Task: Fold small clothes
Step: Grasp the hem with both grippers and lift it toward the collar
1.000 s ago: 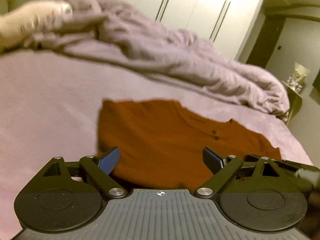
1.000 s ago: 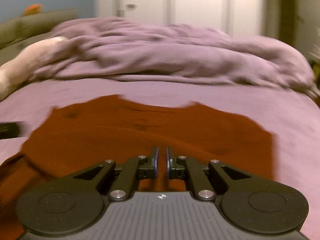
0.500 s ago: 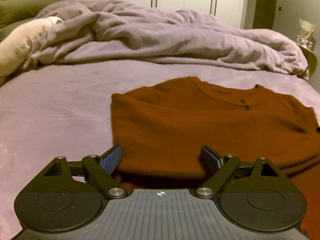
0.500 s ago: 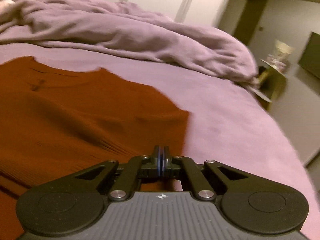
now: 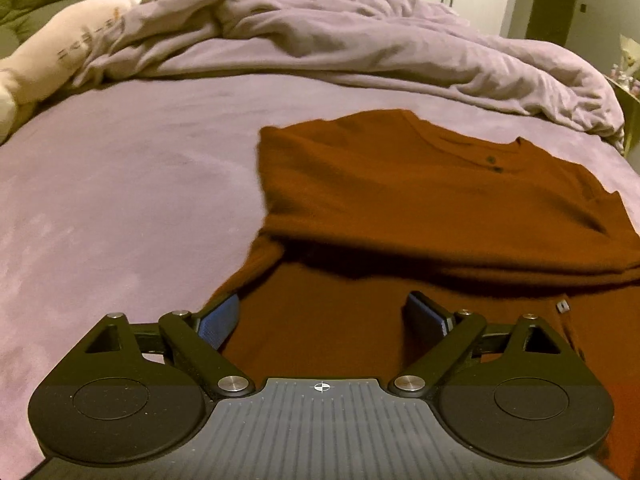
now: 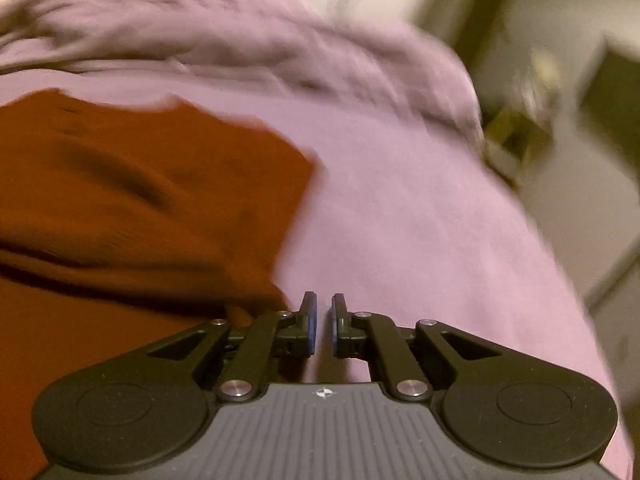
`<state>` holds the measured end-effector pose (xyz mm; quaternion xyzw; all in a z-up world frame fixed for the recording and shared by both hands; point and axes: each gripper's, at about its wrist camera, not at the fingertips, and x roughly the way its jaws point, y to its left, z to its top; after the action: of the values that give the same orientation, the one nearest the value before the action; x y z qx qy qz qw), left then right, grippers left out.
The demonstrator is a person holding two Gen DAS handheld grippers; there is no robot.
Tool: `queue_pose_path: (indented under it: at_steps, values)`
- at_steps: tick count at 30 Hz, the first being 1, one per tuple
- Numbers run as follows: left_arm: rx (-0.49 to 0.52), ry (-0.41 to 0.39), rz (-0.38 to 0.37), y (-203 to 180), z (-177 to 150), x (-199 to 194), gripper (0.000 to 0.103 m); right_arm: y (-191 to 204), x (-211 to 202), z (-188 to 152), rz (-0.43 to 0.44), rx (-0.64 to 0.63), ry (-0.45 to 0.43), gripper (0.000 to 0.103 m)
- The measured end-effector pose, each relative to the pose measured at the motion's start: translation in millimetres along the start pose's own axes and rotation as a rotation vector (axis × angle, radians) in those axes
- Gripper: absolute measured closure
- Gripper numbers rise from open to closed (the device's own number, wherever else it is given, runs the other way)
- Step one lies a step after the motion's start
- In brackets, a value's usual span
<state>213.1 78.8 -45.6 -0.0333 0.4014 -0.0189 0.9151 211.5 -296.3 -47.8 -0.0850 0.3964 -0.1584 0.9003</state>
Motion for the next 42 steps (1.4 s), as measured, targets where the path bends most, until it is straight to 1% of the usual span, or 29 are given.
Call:
queue_pose_path:
  at_steps: [1, 2, 3, 5, 6, 7, 8, 9, 11, 13, 14, 15, 19, 20, 22, 23, 24, 25, 26, 27, 29, 30, 32, 35, 37, 38, 39, 40, 42]
  values:
    - [0.001, 0.007, -0.007, 5, -5, -8, 0.009, -12, -10, -4, 0.047, 0.053, -0.012, 0.098]
    - [0.006, 0.016, -0.01, 9, -10, -14, 0.009, -21, -22, -9, 0.094, 0.077, -0.021, 0.095]
    - [0.016, 0.026, -0.014, 13, -17, -22, 0.009, -29, -35, -17, 0.15, 0.1, -0.016, 0.089]
    - [0.043, 0.036, -0.014, 19, -32, -39, 0.009, -43, -59, -38, 0.254, 0.166, 0.009, 0.079]
    - [0.059, 0.039, -0.004, 21, -40, -49, 0.009, -50, -73, -53, 0.301, 0.2, 0.031, 0.076]
    - [0.066, 0.051, 0.001, 24, -48, -58, 0.009, -55, -85, -67, 0.325, 0.232, 0.049, 0.073]
    - [0.061, 0.068, -0.003, 27, -54, -64, 0.009, -61, -96, -81, 0.349, 0.27, 0.069, 0.063]
    - [0.042, 0.09, -0.018, 32, -63, -72, 0.009, -67, -105, -93, 0.372, 0.305, 0.091, 0.058]
    - [0.009, 0.13, -0.052, 40, -80, -84, 0.009, -75, -123, -119, 0.424, 0.368, 0.13, 0.057]
    - [-0.002, 0.157, -0.063, 45, -95, -94, 0.009, -74, -134, -131, 0.458, 0.366, 0.146, 0.056]
    - [-0.006, 0.164, -0.072, 47, -101, -96, 0.011, -71, -139, -135, 0.469, 0.355, 0.146, 0.056]
    - [-0.019, 0.176, -0.085, 50, -106, -99, 0.017, -69, -141, -139, 0.491, 0.352, 0.152, 0.056]
    - [-0.095, 0.169, -0.136, 59, -113, -107, 0.024, -65, -139, -147, 0.568, 0.407, 0.205, 0.056]
    - [-0.126, 0.172, -0.15, 62, -113, -107, 0.029, -63, -137, -149, 0.579, 0.413, 0.208, 0.057]
    - [-0.176, 0.18, -0.177, 66, -112, -105, 0.035, -62, -137, -154, 0.565, 0.42, 0.206, 0.064]
    - [-0.191, 0.184, -0.183, 68, -112, -104, 0.039, -62, -138, -154, 0.568, 0.419, 0.202, 0.069]
    - [-0.202, 0.191, -0.185, 70, -112, -104, 0.047, -62, -138, -155, 0.576, 0.418, 0.203, 0.078]
    - [-0.204, 0.194, -0.188, 70, -112, -104, 0.051, -63, -138, -155, 0.583, 0.423, 0.21, 0.083]
    - [-0.202, 0.197, -0.197, 71, -112, -105, 0.059, -64, -137, -157, 0.59, 0.432, 0.218, 0.09]
    - [-0.2, 0.202, -0.209, 72, -112, -106, 0.069, -65, -137, -159, 0.602, 0.444, 0.224, 0.091]
    - [-0.198, 0.217, -0.229, 73, -113, -109, 0.078, -65, -137, -163, 0.614, 0.456, 0.235, 0.091]
    - [-0.199, 0.226, -0.238, 74, -114, -110, 0.079, -66, -138, -165, 0.622, 0.456, 0.237, 0.09]
    - [-0.206, 0.237, -0.259, 77, -116, -110, 0.078, -65, -136, -166, 0.648, 0.465, 0.264, 0.09]
    - [-0.248, 0.254, -0.307, 80, -116, -105, 0.066, -65, -133, -166, 0.67, 0.488, 0.282, 0.087]
    - [-0.254, 0.261, -0.341, 78, -114, -103, 0.065, -64, -130, -166, 0.681, 0.505, 0.29, 0.087]
    - [-0.244, 0.269, -0.358, 76, -113, -101, 0.069, -65, -128, -166, 0.689, 0.518, 0.295, 0.087]
    - [-0.23, 0.274, -0.365, 73, -112, -100, 0.082, -65, -127, -167, 0.696, 0.527, 0.296, 0.087]
    - [-0.22, 0.284, -0.37, 71, -111, -97, 0.087, -65, -126, -167, 0.7, 0.531, 0.298, 0.088]
    - [-0.212, 0.291, -0.388, 69, -107, -96, 0.091, -65, -126, -166, 0.707, 0.531, 0.295, 0.098]
